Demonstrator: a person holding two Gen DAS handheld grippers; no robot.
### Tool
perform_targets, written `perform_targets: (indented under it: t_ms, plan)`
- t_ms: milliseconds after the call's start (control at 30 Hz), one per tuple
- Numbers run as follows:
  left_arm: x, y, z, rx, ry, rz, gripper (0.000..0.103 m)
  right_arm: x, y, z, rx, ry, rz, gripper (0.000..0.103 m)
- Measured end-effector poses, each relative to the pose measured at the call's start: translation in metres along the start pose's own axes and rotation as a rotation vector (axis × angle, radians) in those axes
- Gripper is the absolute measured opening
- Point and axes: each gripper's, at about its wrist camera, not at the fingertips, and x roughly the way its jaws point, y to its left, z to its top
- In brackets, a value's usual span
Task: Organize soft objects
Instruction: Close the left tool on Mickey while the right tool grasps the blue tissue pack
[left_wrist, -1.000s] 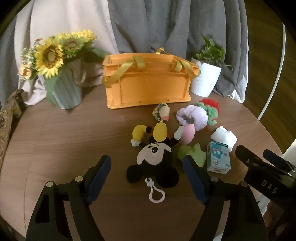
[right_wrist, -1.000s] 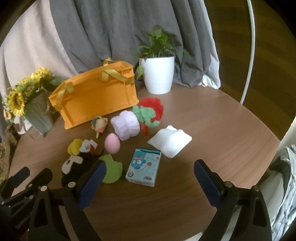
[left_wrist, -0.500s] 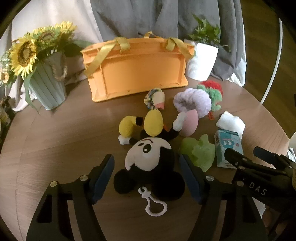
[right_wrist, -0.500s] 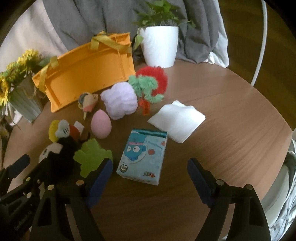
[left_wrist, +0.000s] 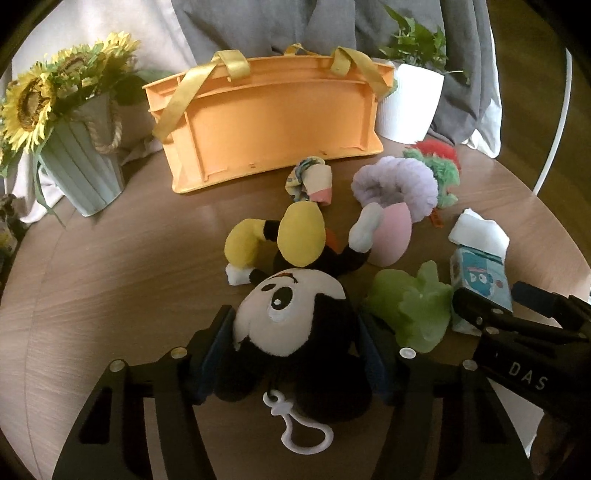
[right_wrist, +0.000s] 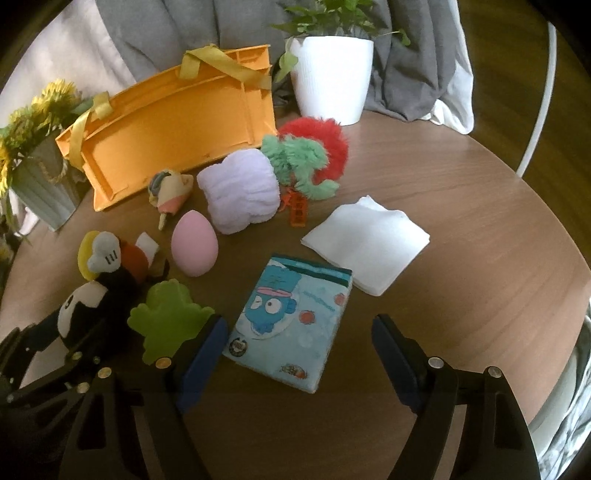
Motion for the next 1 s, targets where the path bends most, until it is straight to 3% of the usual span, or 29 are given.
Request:
perform_targets:
  t_ms: [133,200,233,600,1000]
  plan:
    - [0.000,-0.001,0.000,0.000,-0.010,0.012,0.060,0.008,-0.002,0.000,0.006,0.020,0.011,0.078]
    - [0.000,-0.003,-0.001,0.002,-0.017,0.021,0.059,0.010,-0.002,0.000,-0.008,0.034,0.018,0.061]
    - [-0.001,-0.003,-0.002,0.000,-0.019,0.027,0.058,0.011,-0.002,0.000,-0.010,0.038,0.019,0.060]
    - [-0.024,0.000,-0.002,-0.073,-0.038,0.044,0.057,-0.013,-0.007,0.005,-0.030,-0.003,0.040,0.059]
    - [-0.077,0.005,0.025,-0.124,-0.177,0.068,0.057,-0.059,-0.002,0.035,-0.060,-0.133,0.125,0.059]
